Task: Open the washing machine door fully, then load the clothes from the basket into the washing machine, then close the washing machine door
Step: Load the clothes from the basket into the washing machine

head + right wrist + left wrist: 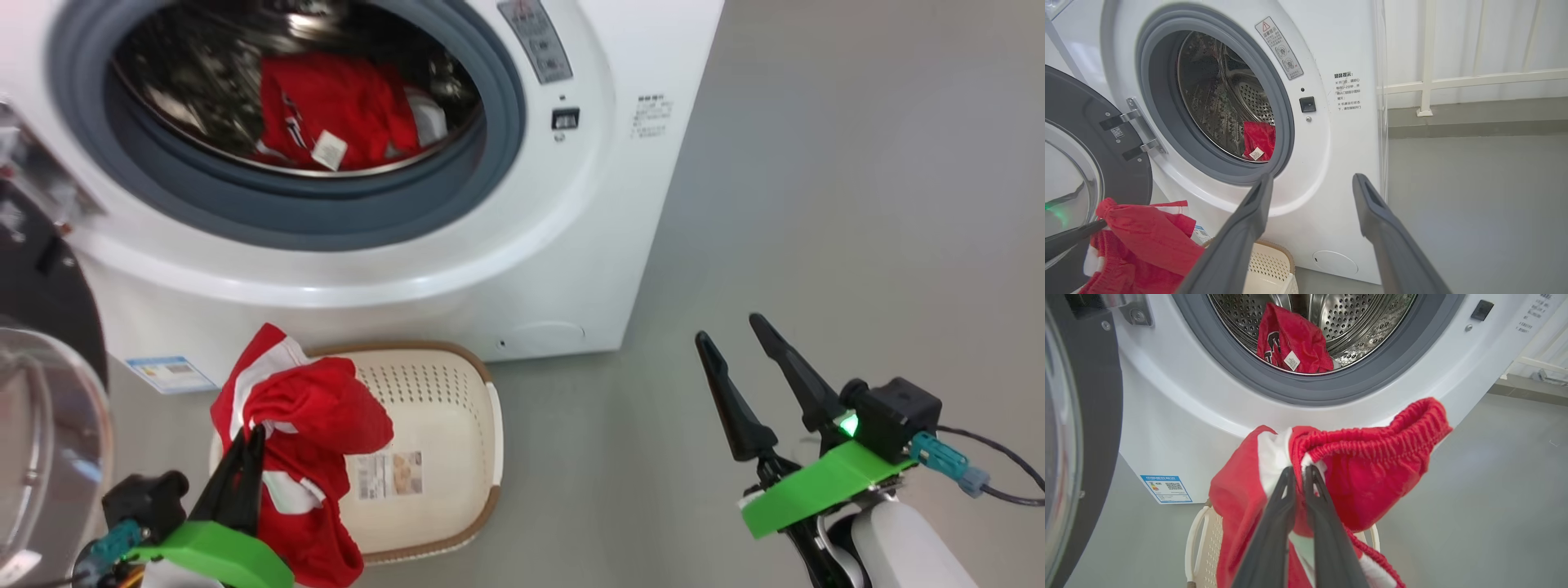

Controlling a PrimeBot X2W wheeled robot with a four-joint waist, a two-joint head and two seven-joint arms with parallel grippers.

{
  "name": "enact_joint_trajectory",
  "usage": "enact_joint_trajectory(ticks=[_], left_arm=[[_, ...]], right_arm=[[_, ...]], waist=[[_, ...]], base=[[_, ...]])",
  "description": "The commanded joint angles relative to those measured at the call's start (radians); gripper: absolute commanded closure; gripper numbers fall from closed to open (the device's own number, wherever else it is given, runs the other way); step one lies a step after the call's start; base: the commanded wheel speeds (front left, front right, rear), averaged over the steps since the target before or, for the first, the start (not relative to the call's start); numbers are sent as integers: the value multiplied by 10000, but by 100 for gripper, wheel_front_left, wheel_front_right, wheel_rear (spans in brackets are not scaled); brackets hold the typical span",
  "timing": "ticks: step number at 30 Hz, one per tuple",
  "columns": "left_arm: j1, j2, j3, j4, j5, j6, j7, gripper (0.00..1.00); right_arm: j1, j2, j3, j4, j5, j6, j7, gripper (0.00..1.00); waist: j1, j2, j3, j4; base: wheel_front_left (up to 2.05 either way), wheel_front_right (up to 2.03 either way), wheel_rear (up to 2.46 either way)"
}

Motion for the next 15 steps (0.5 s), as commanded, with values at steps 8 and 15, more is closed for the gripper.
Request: enact_joint_trajectory(ticks=[8, 15], left_arm=[[934, 80, 867, -1944, 309, 367, -123, 100], [1541, -144, 1098, -2901, 364, 432, -124, 100]], right_arm=[[512, -202, 48, -180, 285, 16, -48, 0], [671, -310, 55, -158, 385, 16, -48, 0]], waist=[[0, 0, -1052, 468], [0, 0, -1424, 579]], base=[[0, 0, 0], [0, 0, 0]])
